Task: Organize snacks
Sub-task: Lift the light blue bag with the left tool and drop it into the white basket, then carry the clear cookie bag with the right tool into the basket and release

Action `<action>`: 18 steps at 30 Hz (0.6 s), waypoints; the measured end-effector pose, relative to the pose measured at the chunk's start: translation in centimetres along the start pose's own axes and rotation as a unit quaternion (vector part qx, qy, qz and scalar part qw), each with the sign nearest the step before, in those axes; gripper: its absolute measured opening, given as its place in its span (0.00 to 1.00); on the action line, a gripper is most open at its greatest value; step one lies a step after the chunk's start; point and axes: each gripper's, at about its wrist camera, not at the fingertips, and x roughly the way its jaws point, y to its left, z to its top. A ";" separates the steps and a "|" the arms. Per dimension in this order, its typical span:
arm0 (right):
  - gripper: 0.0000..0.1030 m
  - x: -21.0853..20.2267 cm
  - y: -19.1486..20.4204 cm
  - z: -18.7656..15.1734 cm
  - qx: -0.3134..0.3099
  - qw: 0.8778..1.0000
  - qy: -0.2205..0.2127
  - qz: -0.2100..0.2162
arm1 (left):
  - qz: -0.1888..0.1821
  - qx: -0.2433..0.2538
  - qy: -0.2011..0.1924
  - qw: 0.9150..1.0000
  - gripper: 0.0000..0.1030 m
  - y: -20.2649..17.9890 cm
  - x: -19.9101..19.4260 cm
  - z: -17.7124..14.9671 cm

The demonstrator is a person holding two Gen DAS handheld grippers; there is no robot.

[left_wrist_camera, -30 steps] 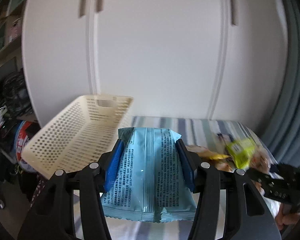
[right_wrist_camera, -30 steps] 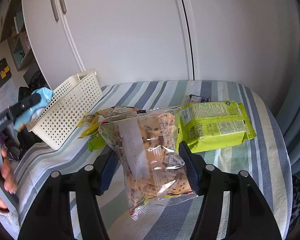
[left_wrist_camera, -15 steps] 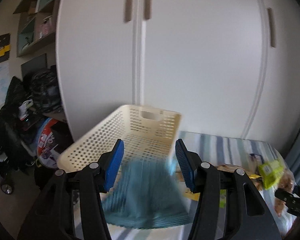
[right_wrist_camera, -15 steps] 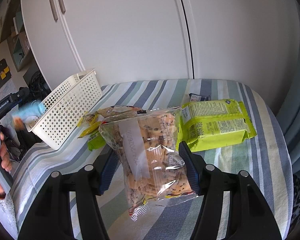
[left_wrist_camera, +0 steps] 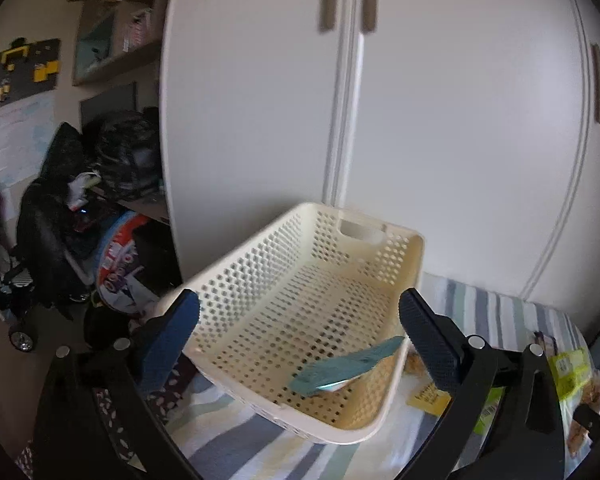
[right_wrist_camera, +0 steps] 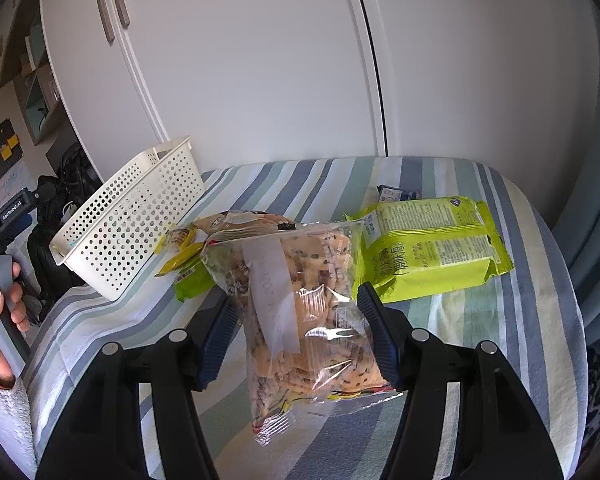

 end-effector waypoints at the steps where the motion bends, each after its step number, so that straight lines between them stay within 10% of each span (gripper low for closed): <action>1: 0.59 0.0 0.0 0.0 -0.001 1.000 0.000 0.000 | 0.006 -0.002 0.000 1.000 0.98 0.1 0.0 0.0; 15: 0.59 -0.4 1.2 0.4 -0.016 1.000 -0.012 0.004 | 0.001 -0.047 -0.005 0.999 0.98 1.5 -0.4 -0.6; 18: 0.79 0.3 1.0 0.5 -0.003 1.000 0.003 -0.007 | -0.001 -0.070 -0.005 0.998 0.98 2.4 -0.4 -0.4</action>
